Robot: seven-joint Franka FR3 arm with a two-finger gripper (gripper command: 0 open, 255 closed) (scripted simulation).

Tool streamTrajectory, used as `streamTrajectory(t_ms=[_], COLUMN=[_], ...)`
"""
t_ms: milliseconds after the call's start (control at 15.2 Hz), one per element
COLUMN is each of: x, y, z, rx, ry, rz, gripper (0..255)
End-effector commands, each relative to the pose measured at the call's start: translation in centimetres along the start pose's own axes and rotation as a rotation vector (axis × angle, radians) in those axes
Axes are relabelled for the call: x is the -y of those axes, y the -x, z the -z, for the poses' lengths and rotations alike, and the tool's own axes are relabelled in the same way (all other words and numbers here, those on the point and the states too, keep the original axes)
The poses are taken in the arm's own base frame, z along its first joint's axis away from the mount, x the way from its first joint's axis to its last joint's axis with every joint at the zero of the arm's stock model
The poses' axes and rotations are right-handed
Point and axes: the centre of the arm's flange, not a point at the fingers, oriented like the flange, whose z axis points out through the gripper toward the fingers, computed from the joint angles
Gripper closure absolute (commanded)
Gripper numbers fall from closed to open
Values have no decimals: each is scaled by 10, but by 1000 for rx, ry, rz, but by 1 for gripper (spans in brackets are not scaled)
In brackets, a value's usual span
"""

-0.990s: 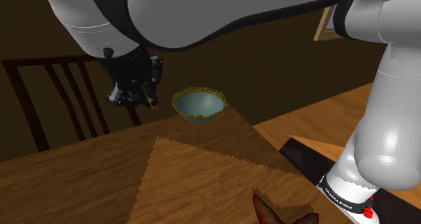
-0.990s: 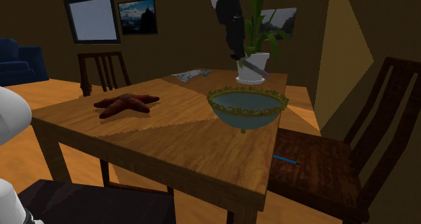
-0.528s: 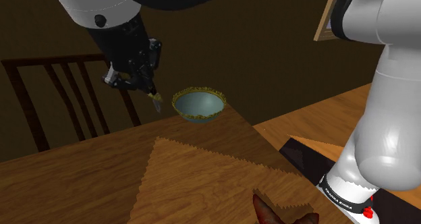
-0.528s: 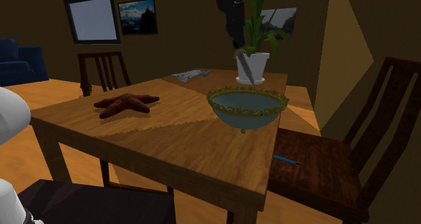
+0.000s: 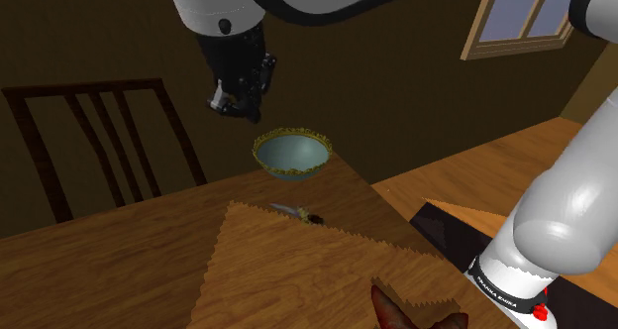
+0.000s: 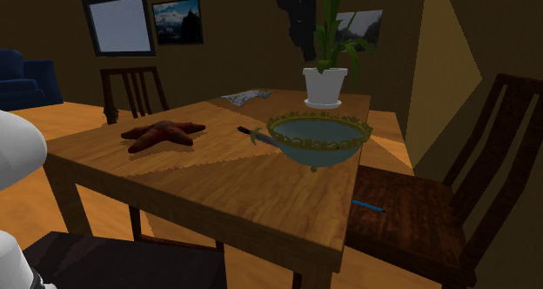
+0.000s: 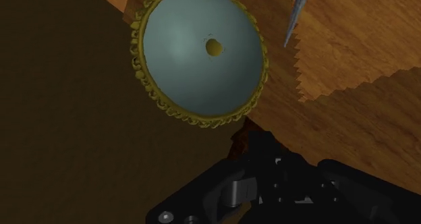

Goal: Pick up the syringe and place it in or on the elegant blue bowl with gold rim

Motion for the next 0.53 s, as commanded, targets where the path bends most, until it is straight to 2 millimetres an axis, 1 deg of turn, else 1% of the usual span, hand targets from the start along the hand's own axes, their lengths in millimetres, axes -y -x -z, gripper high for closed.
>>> streamTrajectory(t_ms=[0,198,462], x=[0,3,9], y=[0,-8,-8], z=[0,-36,-83], rx=[0,177,411], ry=[1,-40,-95], rz=[-1,-65,-149], gripper=[0,0,0])
